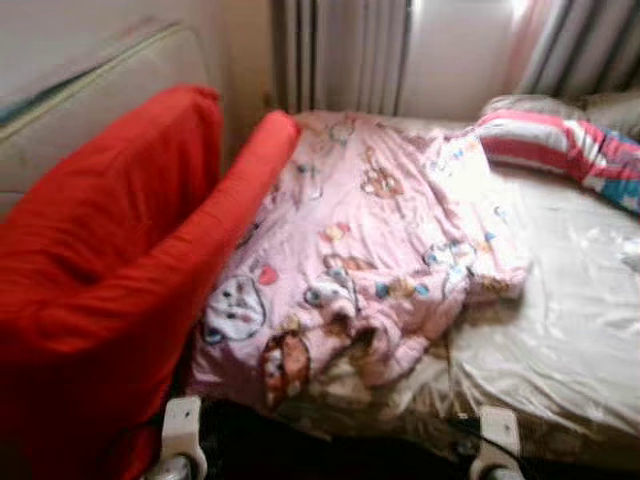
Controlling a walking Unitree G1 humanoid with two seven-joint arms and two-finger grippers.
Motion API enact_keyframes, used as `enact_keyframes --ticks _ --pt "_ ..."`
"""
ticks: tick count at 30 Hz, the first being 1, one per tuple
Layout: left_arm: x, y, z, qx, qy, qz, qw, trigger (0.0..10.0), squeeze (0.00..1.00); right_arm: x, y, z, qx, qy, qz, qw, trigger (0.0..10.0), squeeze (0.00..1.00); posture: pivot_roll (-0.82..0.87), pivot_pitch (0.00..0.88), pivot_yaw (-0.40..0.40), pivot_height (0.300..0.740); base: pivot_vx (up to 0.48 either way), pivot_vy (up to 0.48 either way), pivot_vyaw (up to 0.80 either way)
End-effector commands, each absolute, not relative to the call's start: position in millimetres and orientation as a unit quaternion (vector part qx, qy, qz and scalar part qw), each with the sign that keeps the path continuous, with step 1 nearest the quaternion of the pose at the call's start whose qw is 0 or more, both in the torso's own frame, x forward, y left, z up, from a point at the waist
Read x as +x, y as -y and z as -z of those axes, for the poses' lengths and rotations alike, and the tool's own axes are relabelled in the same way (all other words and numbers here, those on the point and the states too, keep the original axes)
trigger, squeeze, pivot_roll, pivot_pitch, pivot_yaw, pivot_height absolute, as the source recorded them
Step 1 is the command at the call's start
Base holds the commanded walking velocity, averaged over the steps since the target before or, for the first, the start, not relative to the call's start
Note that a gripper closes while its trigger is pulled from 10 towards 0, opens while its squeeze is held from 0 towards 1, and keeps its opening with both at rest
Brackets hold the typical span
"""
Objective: Clean up the room
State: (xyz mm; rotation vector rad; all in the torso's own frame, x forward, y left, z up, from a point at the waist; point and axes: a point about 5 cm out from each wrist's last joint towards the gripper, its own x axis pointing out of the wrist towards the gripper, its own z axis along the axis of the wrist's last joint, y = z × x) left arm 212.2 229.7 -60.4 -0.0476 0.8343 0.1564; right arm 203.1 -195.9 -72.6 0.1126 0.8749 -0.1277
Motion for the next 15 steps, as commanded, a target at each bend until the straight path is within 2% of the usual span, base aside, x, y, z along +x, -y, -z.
enact_keyframes --ticks 1,15 --pt "214.1 -225.8 60.2 -0.023 -0.404 -0.071 0.912 10.0 0.00 201.0 204.7 72.1 0.049 -0.421 0.071 0.903 10.0 0.00 0.01 0.000 -0.003 0.740 0.000 0.000 0.00" --pt "213.9 -224.8 60.3 -0.032 -0.402 -0.065 0.913 10.0 0.00 200.1 204.4 72.6 0.049 -0.421 0.073 0.903 10.0 0.00 0.01 0.000 0.004 0.740 0.000 0.000 0.00"
